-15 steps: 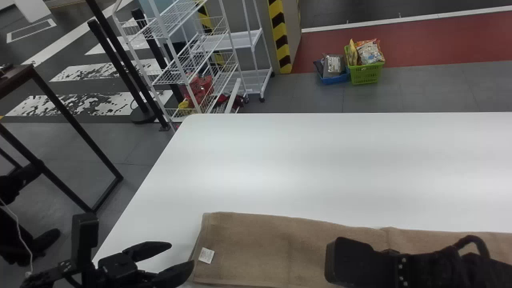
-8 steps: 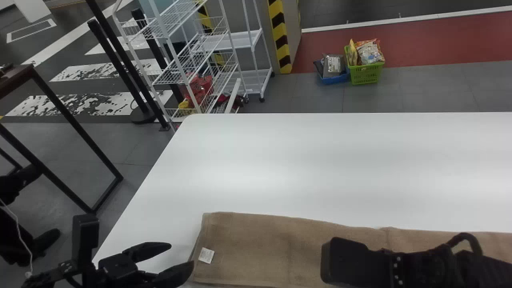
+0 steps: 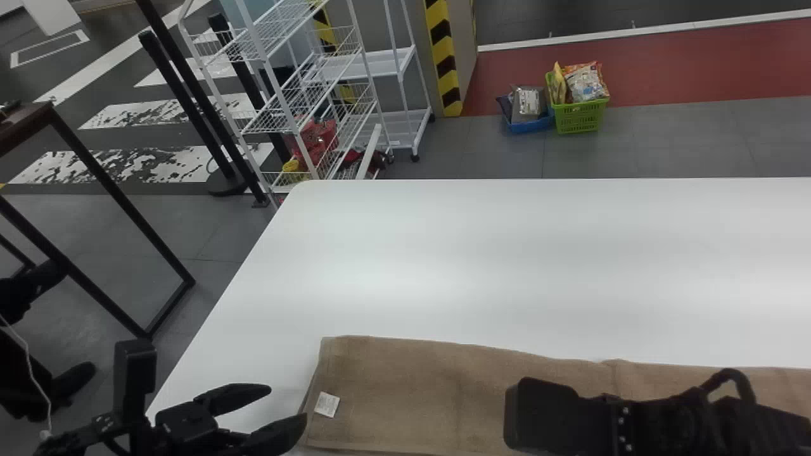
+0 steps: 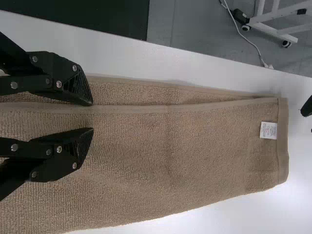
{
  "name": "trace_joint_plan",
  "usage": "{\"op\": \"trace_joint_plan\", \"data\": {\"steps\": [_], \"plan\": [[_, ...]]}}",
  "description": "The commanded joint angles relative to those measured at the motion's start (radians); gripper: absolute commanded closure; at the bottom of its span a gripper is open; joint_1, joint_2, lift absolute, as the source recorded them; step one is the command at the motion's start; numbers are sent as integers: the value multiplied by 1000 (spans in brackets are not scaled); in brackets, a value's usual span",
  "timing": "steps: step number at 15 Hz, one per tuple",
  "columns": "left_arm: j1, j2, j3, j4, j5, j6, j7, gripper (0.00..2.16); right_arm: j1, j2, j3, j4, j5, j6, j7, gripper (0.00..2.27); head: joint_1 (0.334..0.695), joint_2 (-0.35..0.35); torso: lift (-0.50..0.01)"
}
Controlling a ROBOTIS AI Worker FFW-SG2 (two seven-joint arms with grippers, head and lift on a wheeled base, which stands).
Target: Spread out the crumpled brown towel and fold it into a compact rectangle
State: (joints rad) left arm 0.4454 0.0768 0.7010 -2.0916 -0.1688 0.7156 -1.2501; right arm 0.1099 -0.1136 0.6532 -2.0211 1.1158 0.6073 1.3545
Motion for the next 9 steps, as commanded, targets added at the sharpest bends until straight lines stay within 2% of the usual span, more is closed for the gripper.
{"op": "trace_joint_plan", "data": {"steps": [1, 3, 9], "plan": [[1, 1, 0, 1, 0, -1, 0, 66, -1, 0, 2, -1, 1, 0, 13, 829, 695, 350, -127], [3, 0, 0, 1, 0, -1, 0, 66, -6, 0, 9, 1, 7, -4, 13, 1055, 695, 350, -127], [7, 1, 0, 2, 2, -4, 1, 66, -4, 2, 8, -19, -19, 15, 13, 1055, 695, 350, -127]]}}
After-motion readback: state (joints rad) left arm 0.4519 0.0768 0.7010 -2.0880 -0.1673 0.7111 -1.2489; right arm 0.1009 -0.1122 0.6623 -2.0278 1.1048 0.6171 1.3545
